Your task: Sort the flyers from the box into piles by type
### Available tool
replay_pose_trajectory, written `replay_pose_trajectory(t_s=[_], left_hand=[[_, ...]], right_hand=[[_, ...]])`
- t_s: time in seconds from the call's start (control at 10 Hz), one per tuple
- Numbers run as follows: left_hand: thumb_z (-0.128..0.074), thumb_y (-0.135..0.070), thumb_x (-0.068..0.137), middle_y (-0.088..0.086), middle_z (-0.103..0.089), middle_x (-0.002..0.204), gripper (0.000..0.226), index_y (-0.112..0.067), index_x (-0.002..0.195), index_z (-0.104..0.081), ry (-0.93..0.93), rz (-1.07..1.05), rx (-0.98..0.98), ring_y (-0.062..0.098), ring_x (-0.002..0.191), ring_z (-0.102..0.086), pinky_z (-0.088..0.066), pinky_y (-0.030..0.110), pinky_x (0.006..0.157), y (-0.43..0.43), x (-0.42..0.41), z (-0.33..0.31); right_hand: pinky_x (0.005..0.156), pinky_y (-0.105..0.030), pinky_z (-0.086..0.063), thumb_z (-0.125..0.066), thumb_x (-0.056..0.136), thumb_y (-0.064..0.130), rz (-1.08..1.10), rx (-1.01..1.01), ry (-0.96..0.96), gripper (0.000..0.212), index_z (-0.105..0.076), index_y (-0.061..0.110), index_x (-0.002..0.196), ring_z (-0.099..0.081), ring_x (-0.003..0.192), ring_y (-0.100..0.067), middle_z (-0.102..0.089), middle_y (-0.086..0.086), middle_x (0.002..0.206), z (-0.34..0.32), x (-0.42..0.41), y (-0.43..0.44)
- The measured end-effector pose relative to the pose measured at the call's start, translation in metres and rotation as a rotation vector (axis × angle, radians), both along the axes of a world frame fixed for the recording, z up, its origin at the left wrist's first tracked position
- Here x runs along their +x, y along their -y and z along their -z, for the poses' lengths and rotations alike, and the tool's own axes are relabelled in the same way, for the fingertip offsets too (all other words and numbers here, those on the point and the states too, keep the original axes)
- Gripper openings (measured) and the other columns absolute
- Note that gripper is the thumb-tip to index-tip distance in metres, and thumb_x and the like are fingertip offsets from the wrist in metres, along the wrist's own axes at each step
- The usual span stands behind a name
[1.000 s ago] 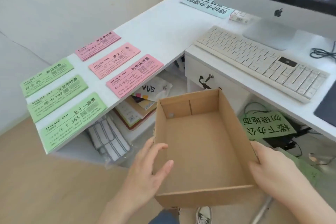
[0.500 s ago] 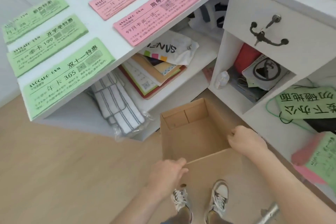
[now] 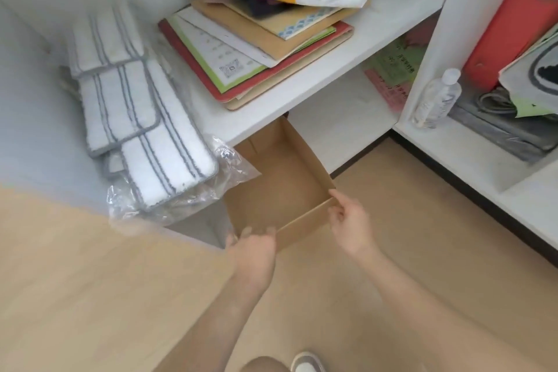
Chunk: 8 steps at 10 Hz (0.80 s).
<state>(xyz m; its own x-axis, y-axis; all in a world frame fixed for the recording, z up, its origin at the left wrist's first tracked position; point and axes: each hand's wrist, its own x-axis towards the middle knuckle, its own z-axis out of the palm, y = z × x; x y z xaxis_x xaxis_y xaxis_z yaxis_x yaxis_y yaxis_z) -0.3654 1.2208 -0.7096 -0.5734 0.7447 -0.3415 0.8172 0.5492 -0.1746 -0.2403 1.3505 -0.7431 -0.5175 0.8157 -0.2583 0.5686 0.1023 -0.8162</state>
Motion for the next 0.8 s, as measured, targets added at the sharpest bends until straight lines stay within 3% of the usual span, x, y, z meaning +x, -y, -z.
replay_pose_trajectory(t_s=[0.1,0.2,0.4,0.5,0.6,0.7,0.8], left_hand=[[-0.046,0.0,0.082,0.002,-0.045,0.118,0.059,-0.032,0.131,-0.038,-0.01,0.066,0.177,0.024,0.109,-0.046,-0.043,0.036,0.078,-0.006,-0.005,0.025],[-0.05,0.003,0.08,0.004,-0.035,0.114,0.053,-0.027,0.123,-0.041,0.004,0.043,0.202,0.024,0.099,-0.049,-0.051,0.037,0.068,-0.018,-0.018,0.046],[-0.053,-0.002,0.082,0.003,-0.038,0.109,0.042,-0.024,0.118,-0.05,-0.129,-0.032,0.329,0.021,0.093,-0.047,-0.045,0.032,0.06,-0.022,-0.049,0.067],[-0.052,-0.005,0.083,0.005,-0.04,0.113,0.035,-0.018,0.116,-0.048,-0.22,-0.112,0.323,0.022,0.097,-0.048,-0.043,0.03,0.059,-0.025,-0.06,0.07],[-0.052,-0.007,0.084,0.009,-0.039,0.121,0.048,-0.02,0.128,-0.036,-0.279,-0.118,0.297,0.024,0.1,-0.048,-0.041,0.029,0.062,-0.027,-0.063,0.073],[-0.053,-0.009,0.085,0.013,-0.034,0.133,0.066,-0.025,0.141,-0.022,-0.244,-0.078,0.235,0.027,0.112,-0.045,-0.046,0.032,0.072,-0.034,-0.062,0.076],[-0.059,-0.013,0.085,0.019,-0.011,0.151,0.077,-0.027,0.145,-0.013,-0.096,-0.13,0.195,0.032,0.129,-0.033,-0.048,0.035,0.084,-0.043,-0.045,0.068]], right_hand=[[0.108,-0.036,-0.038,-0.045,0.094,0.005,-0.029,0.05,-0.113,0.044,-0.045,0.003,0.139,-0.05,0.126,-0.025,-0.048,-0.011,0.14,0.029,-0.021,-0.001],[0.111,-0.039,-0.035,-0.044,0.095,0.006,-0.117,0.099,-0.155,0.049,-0.037,0.003,0.143,-0.04,0.136,-0.024,-0.026,-0.008,0.155,0.048,-0.041,-0.003],[0.108,-0.029,-0.035,-0.042,0.097,0.011,-0.297,0.19,-0.128,0.056,-0.021,0.008,0.15,-0.036,0.138,-0.021,-0.005,-0.003,0.161,0.057,-0.074,-0.013],[0.106,-0.028,-0.036,-0.041,0.098,0.01,-0.395,0.235,-0.08,0.059,-0.016,0.009,0.151,-0.041,0.134,-0.022,0.001,-0.002,0.161,0.055,-0.093,-0.015],[0.102,-0.033,-0.044,-0.041,0.097,0.011,-0.444,0.301,-0.005,0.062,-0.012,0.012,0.152,-0.05,0.125,-0.023,0.005,-0.001,0.161,0.053,-0.105,-0.017],[0.095,-0.032,-0.048,-0.044,0.096,0.009,-0.485,0.329,0.037,0.068,-0.006,0.015,0.152,-0.05,0.125,-0.022,0.01,0.001,0.16,0.057,-0.104,-0.021],[0.093,-0.032,-0.047,-0.042,0.095,0.005,-0.488,0.234,0.015,0.074,0.0,0.024,0.152,-0.038,0.135,-0.022,0.014,0.002,0.16,0.048,-0.087,-0.023]])
